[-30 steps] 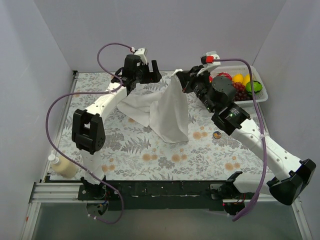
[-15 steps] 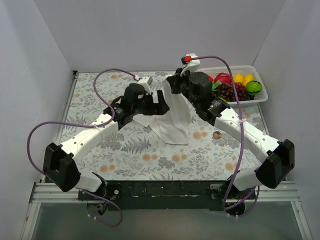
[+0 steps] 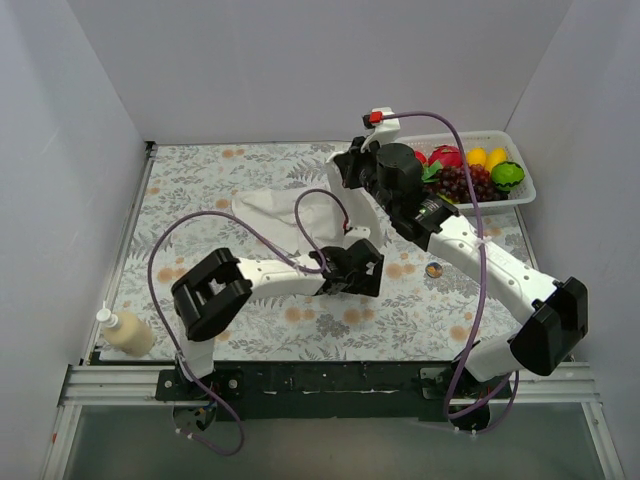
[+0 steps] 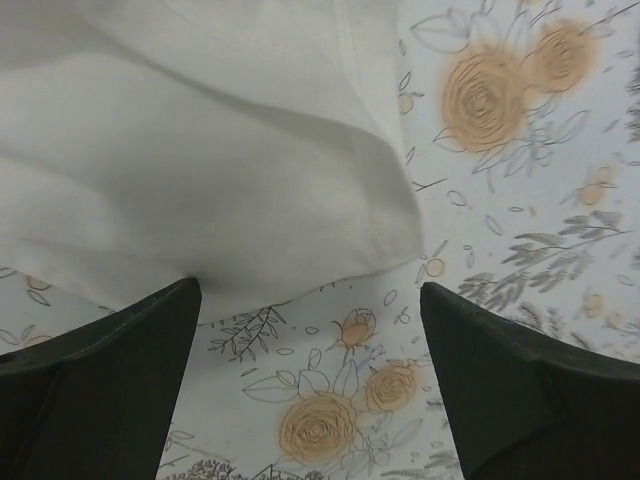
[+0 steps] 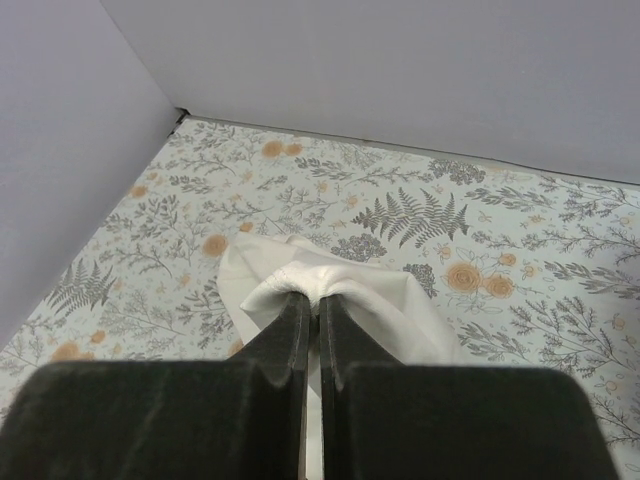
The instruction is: Pin the brooch onto the clothing
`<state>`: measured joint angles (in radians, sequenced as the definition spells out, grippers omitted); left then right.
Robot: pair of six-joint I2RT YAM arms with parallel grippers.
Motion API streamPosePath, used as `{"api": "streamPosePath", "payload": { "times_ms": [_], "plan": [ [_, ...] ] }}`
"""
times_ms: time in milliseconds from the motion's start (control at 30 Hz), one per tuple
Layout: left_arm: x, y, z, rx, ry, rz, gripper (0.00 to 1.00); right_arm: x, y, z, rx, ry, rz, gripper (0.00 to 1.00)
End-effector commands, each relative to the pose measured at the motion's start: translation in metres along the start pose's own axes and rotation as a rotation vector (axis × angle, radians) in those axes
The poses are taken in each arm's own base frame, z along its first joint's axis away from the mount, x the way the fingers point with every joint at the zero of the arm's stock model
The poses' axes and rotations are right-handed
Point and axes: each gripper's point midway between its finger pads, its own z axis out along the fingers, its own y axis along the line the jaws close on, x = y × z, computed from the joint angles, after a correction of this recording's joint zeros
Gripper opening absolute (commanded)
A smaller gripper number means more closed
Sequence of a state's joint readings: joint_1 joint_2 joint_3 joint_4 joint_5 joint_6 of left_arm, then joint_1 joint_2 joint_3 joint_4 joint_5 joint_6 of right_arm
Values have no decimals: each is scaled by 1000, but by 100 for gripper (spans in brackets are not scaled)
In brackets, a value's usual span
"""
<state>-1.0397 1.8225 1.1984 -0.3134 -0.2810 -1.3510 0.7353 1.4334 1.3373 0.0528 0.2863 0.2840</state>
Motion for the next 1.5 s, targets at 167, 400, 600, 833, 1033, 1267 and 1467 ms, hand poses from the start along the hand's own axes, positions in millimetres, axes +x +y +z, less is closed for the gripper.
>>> {"api": "streamPosePath", "payload": {
  "times_ms": [167,400,600,833,1033,1267,1467],
  "plan": [
    [-7,-32,22,-99,-123,43,86,-35,0,-19,3,-95,41,1],
    [2,-30,41,-204,-100,90,82,-34,1,-21,-7,-90,44,1],
    [-6,-26,30,-343,-179,129,84,-36,0,-24,-8,-95,40,1],
    [-15,-55,12,-305,-298,213,85,-45,4,-32,-44,-117,41,1],
    [-7,-59,28,-294,-290,255,83,-43,1,-33,-38,-111,29,1],
    [-12,-55,47,-317,-343,295,79,-37,1,-33,-58,-99,15,1],
    [-13,-53,63,-318,-351,314,64,-32,-2,-34,-55,-87,-10,1]
  ]
}}
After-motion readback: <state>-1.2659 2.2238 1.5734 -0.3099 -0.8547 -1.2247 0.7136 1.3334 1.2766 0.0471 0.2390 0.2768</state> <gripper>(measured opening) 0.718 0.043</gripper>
